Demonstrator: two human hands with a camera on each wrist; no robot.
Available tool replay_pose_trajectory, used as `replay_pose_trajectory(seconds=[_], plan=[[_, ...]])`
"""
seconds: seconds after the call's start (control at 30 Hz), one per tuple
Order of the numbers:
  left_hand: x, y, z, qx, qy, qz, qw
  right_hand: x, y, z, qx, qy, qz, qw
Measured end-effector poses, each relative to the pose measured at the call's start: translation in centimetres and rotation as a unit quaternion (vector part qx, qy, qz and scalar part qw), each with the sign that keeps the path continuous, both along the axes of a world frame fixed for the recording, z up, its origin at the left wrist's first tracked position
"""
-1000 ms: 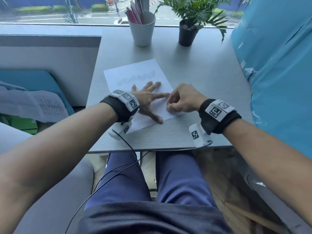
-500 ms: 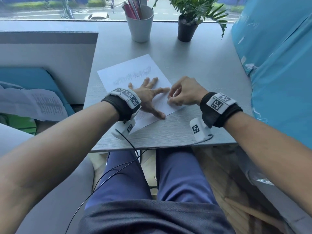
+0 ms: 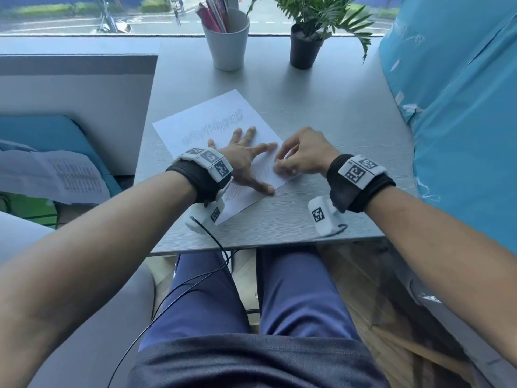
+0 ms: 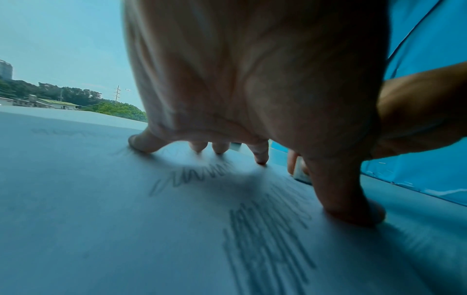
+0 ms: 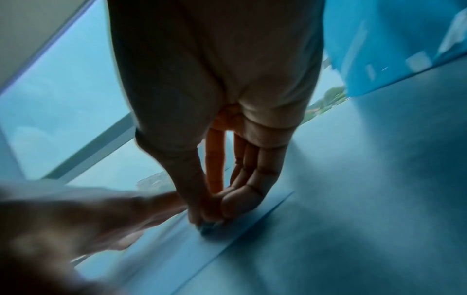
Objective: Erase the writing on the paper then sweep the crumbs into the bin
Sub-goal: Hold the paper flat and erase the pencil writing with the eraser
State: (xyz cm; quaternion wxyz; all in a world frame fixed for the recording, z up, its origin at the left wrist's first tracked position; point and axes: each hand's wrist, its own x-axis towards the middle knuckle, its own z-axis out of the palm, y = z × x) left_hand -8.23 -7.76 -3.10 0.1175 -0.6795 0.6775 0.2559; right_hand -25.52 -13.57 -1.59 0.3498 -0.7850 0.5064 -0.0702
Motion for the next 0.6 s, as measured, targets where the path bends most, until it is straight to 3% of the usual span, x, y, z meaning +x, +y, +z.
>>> replay_pose_trajectory(seconds=[0.1,0.2,0.33,0.47,0.57,0.6], plan=[[-0.2,0.0,-0.2,-0.003,0.008,0.015,1.000,-0.2,-0.6,0.0,-0.026,-0.016,-0.062,0.998],[-0.1,0.0,-0.2,0.000,0.008,0.018,1.000,0.4,0.7,-0.1,0.006,0.009,0.035,0.999],[-0.4,0.0,-0.2,0.001,0.005,0.019,1.000,-0.1,-0.5,0.0,-0.031,-0.015,-0.063,0.997],[-0.2,0.1,-0.3,0.000,0.005,0.018,1.000,0.6,0.5,0.2,0.014,0.016,0.042,0.999],[-0.3,0.0,-0.3,-0.004,0.003,0.018,1.000,0.2,-0.6,0.4,-0.018,-0.002,-0.050,0.999],[-0.3,0.1,-0.2,-0.004,0.003,0.019,1.000,0.3,-0.5,0.3,-0.026,0.001,-0.036,0.999]])
